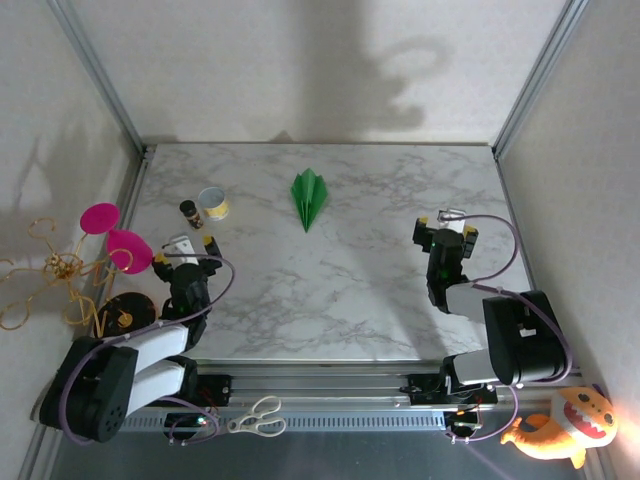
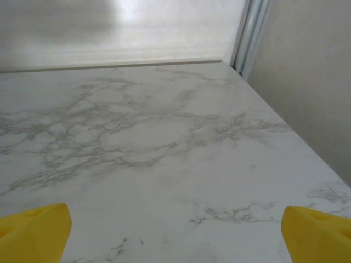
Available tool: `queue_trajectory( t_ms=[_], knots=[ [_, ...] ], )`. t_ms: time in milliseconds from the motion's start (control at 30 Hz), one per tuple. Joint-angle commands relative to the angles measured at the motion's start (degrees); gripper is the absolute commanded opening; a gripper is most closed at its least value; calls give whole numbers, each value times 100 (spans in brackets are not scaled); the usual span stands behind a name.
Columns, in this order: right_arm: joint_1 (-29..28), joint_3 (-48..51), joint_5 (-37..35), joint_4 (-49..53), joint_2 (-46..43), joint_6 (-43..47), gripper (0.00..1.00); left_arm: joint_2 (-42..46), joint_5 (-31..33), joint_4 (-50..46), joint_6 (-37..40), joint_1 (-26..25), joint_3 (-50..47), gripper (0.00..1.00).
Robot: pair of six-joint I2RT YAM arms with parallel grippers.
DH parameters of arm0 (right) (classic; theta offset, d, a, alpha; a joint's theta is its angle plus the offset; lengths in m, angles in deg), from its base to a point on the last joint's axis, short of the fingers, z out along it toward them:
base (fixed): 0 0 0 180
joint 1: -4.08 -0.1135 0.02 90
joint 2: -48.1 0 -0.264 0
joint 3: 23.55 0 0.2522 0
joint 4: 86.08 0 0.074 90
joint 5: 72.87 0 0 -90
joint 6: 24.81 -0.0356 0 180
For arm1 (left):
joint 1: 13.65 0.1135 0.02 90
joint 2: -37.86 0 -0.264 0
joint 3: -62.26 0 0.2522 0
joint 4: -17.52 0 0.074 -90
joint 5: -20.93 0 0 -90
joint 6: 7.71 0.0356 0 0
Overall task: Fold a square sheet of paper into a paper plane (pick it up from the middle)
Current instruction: Reset both arms
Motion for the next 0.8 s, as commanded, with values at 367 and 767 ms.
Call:
queue_trajectory(
  t_ms=[367, 767],
  knots=[
    [742, 1203, 1795, -3073, 623, 242, 99, -2080, -2574, 2818, 4, 800, 115, 100],
    [1053, 960, 2289, -2734, 838, 29, 99, -2324, -1932, 2084, -97, 729, 635, 99]
  ],
)
